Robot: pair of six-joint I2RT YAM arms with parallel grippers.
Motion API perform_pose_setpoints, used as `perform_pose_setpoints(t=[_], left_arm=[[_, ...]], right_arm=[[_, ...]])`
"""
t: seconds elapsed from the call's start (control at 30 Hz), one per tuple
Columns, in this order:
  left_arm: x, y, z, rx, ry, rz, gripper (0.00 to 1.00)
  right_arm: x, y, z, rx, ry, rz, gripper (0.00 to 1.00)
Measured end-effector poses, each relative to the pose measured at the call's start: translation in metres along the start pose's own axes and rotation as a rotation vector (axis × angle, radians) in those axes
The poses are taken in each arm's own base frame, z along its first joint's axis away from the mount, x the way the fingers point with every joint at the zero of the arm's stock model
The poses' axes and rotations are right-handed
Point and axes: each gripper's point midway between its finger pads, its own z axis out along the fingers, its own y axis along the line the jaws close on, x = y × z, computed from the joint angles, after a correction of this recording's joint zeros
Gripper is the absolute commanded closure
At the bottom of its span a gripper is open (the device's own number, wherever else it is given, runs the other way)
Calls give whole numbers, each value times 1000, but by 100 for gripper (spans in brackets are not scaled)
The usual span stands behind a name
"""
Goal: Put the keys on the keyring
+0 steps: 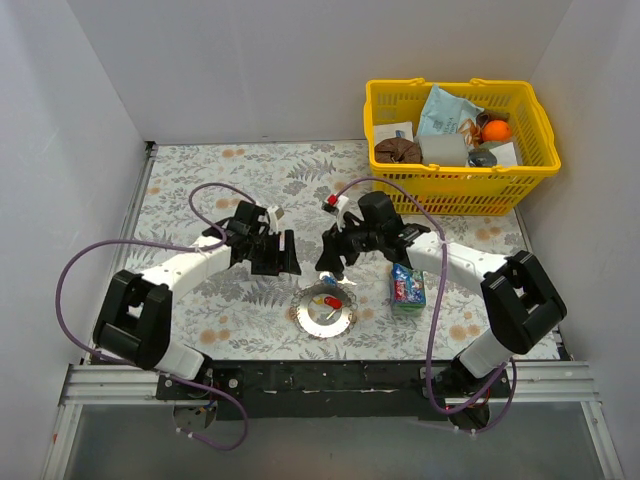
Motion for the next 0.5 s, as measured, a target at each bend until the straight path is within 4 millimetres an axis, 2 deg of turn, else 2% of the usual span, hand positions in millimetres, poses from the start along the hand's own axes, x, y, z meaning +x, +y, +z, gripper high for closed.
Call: perform_pose_setpoints(t=[0.23, 0.5], left_arm=[[4, -22, 18, -29, 26, 135, 33], [6, -32, 30, -56, 38, 191, 35]], right_arm=[[27, -13, -9, 67, 31, 68, 38], [37, -45, -38, 195, -13, 187, 41]])
